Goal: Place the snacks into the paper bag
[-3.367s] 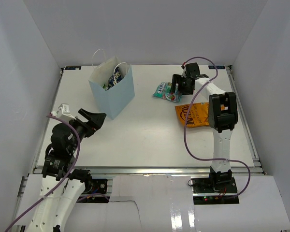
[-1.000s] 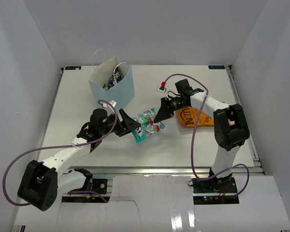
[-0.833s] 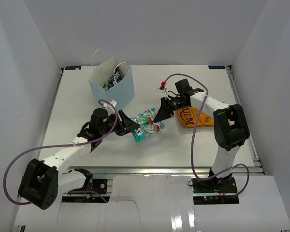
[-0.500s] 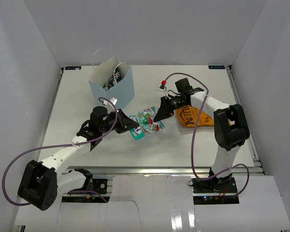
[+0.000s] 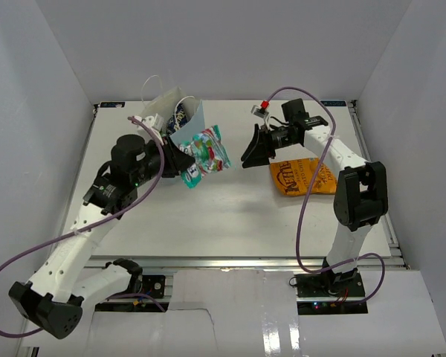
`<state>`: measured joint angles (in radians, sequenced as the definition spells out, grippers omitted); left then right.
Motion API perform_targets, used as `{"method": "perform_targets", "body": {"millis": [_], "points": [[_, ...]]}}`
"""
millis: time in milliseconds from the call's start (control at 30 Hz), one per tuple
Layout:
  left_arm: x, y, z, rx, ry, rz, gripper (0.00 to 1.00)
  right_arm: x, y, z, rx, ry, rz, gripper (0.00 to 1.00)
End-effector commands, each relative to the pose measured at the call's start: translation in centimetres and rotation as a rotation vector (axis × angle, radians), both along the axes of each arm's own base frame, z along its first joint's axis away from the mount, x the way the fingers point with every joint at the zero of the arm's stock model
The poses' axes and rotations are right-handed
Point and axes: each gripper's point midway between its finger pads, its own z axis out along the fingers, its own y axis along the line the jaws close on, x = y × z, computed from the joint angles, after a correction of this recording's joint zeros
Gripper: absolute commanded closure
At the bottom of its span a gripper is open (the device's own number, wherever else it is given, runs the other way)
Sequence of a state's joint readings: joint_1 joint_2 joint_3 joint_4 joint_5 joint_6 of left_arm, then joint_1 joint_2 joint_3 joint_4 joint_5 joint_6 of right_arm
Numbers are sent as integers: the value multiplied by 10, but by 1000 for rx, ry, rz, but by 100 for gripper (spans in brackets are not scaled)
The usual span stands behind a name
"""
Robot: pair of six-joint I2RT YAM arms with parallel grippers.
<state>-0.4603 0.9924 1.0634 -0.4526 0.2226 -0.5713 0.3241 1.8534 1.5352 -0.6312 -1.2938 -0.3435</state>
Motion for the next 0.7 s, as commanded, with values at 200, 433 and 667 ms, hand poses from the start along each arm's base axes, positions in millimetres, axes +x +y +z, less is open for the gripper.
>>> {"method": "perform_targets", "body": {"millis": [200, 433, 667], "points": [[13, 74, 144, 200, -405, 283, 95, 14, -26, 22, 28, -115, -50, 28], [29, 109, 216, 280, -591, 483, 97, 11, -34, 10, 10, -92, -65, 28], [75, 115, 208, 488, -608, 549, 97, 9, -41, 2, 2, -76, -77, 28]]}}
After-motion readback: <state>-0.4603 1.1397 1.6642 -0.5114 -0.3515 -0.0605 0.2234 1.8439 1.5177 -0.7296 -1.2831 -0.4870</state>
